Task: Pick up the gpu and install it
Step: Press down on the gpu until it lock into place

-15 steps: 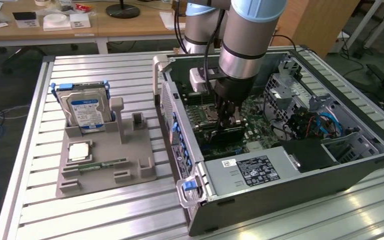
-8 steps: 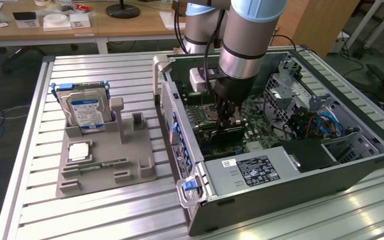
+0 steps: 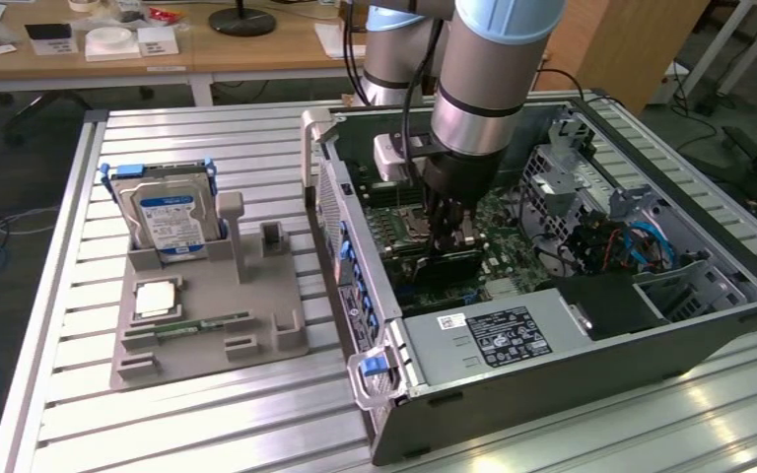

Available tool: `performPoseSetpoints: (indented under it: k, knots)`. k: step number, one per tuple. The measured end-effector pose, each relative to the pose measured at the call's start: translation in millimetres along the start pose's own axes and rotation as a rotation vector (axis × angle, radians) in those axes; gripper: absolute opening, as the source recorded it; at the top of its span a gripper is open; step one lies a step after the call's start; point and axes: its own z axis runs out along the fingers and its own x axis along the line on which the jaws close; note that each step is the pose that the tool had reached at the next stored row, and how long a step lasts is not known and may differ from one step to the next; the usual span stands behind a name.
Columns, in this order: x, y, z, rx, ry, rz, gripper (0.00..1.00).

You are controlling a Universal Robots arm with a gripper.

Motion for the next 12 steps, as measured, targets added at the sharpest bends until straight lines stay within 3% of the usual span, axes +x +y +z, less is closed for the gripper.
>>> performPoseSetpoints:
  k: [5,12]
  knots:
    - [-0.2,-0.1,-1.2,0.0005,-0.0018,0.0,0.11]
    - [-1.0,-0.7,-20.4,0.0,-0.0002,0.0,0.11]
